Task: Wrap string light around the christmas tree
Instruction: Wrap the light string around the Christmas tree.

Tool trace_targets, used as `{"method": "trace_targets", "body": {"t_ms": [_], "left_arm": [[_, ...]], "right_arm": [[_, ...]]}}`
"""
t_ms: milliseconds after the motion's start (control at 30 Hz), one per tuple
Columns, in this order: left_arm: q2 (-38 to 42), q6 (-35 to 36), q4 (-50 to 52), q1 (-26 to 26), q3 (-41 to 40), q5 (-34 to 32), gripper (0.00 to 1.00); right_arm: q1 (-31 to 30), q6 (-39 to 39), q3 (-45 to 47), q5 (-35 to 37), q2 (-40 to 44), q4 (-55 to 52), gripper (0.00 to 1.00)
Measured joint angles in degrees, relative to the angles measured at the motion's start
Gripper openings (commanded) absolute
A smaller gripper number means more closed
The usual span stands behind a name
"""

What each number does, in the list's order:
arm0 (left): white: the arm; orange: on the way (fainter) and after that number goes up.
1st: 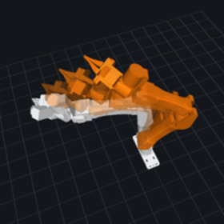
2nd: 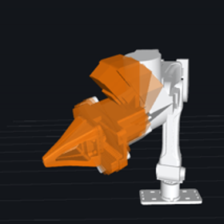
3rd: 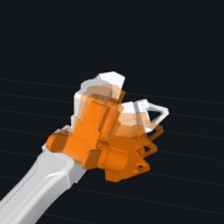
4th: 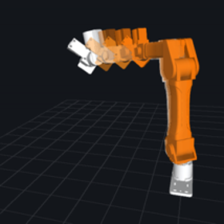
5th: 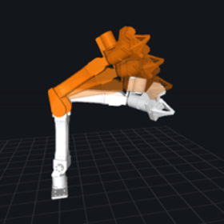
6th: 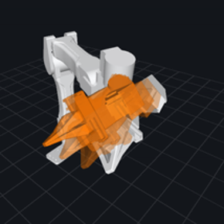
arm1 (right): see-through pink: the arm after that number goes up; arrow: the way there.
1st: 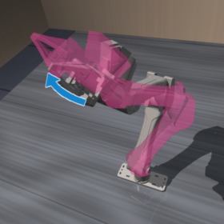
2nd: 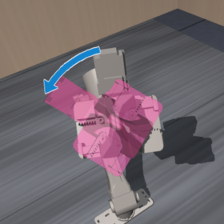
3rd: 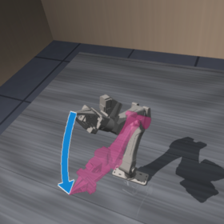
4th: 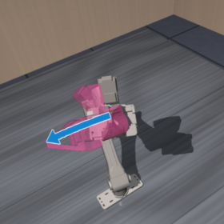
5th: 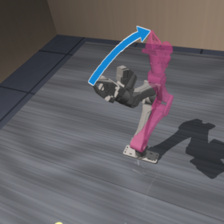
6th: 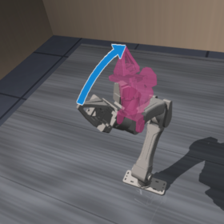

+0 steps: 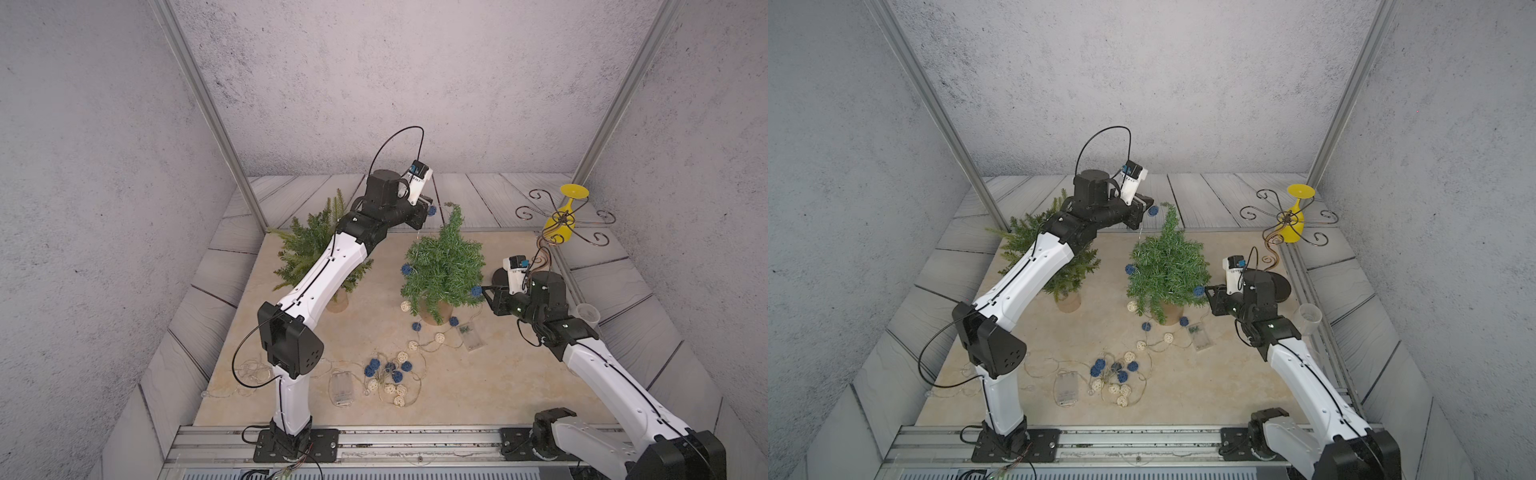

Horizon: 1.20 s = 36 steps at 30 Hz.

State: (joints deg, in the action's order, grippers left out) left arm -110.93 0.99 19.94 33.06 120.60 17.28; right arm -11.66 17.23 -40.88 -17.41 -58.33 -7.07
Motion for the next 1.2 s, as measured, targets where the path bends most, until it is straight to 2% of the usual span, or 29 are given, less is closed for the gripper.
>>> {"method": "trace_targets", "body": {"t_ms": [133,233,333,467,700,867,1000,1200], "left_arm": [[0.00,-0.07,0.00,0.00,0.00,-0.13,0.00],[0.00,-0.39,-0.02,0.00,0.00,-0.11,0.00],[0.00,-0.66,0.00,0.00,0.00,-0.11,0.00],[0.22,-0.87,-0.04,0.00,-0.33,-0.26,0.00],[0.92,-0.87,-0.04,0.00,-0.98,-1.05,0.00],[0.94,-0.90,-0.07,0.00,-1.20,-1.20,0.00],[0.96,-0.90,-0.02,0.00,-1.42,-1.51,0.00],[1.36,-0.87,0.00,-0.04,-1.46,-2.62,0.00]], "right_arm": [[0.24,1.68,3.17,-0.81,2.38,0.98,0.35],[0.28,2.97,5.35,-4.37,3.32,3.80,0.35],[0.28,4.04,6.34,-8.63,2.34,7.39,0.34],[0.28,4.98,6.47,-11.45,-0.98,12.39,0.29],[0.28,5.38,7.23,-11.45,-4.70,17.11,0.20],[0.26,6.08,9.55,-11.52,-4.70,22.08,0.00],[0.26,6.60,10.21,-10.45,-3.39,23.61,0.00],[0.37,6.75,10.08,-5.46,4.79,19.37,0.00]]}}
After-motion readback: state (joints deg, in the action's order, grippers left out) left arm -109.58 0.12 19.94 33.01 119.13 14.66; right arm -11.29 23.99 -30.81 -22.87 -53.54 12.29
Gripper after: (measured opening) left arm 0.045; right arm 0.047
